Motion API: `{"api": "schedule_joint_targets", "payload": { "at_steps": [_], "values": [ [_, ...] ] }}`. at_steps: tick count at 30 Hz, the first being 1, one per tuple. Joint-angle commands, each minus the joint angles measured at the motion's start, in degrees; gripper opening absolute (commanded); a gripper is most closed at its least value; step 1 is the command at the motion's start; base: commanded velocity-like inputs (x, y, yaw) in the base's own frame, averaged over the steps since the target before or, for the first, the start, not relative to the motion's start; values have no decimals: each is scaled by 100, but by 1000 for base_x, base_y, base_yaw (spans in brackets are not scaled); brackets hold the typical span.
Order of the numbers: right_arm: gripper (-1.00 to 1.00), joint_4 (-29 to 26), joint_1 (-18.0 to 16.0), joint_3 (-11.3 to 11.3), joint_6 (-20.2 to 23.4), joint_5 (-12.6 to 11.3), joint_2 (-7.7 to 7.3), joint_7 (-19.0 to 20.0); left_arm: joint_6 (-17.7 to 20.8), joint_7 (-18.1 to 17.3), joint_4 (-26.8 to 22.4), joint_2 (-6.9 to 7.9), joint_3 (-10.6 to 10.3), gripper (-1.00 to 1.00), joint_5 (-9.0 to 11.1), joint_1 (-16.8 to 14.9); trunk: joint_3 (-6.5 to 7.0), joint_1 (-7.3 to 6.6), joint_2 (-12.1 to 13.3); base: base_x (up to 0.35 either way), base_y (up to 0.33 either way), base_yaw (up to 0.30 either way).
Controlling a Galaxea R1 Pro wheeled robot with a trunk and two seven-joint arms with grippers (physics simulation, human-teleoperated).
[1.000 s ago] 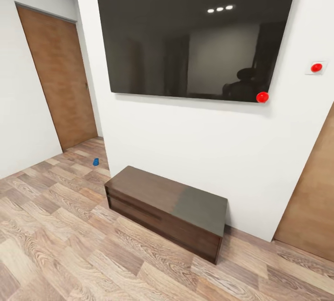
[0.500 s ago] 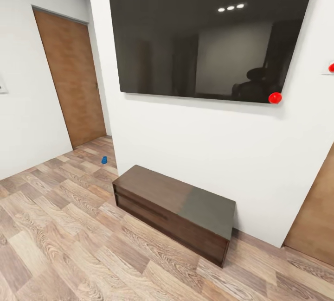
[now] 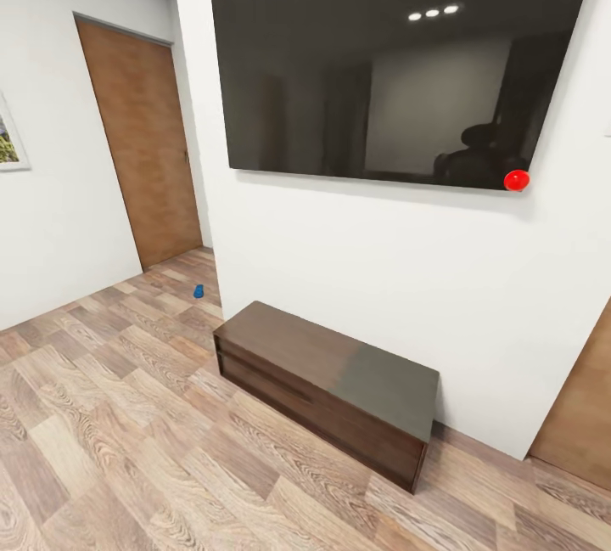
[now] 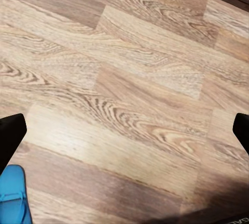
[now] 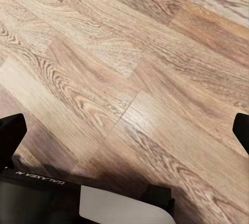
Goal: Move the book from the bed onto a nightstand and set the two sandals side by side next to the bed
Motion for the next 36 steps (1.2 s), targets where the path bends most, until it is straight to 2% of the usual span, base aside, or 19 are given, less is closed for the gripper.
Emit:
{"api": "schedule_joint_targets", "payload": {
  "at_steps": [1,10,18,27,36],
  "values": [
    [100,2,-2,-14,1,-27,1,34,-22,-18,3,-1,3,100,-21,-3,-5,0,-3,0,0,2],
    [100,2,-2,-14,1,-27,1,34,-10,-11,3,-6,-2,100,-21,-3,-5,0,-3,-98,0,1],
    [100,2,2,-14,1,-27,1,34,-12,-9,3,-5,-2,100,-21,-3,-5,0,-3,-258,0,0],
    [100,2,0,-16,1,-27,1,34,-22,-15,3,-4,9,100,-11,-3,-5,0,-3,-53,2,0],
    [100,2,-1,-15,1,-27,1,34,-18,-18,3,-4,16,100,-4,-3,-5,0,-3,-2,213,0]
  ]
}}
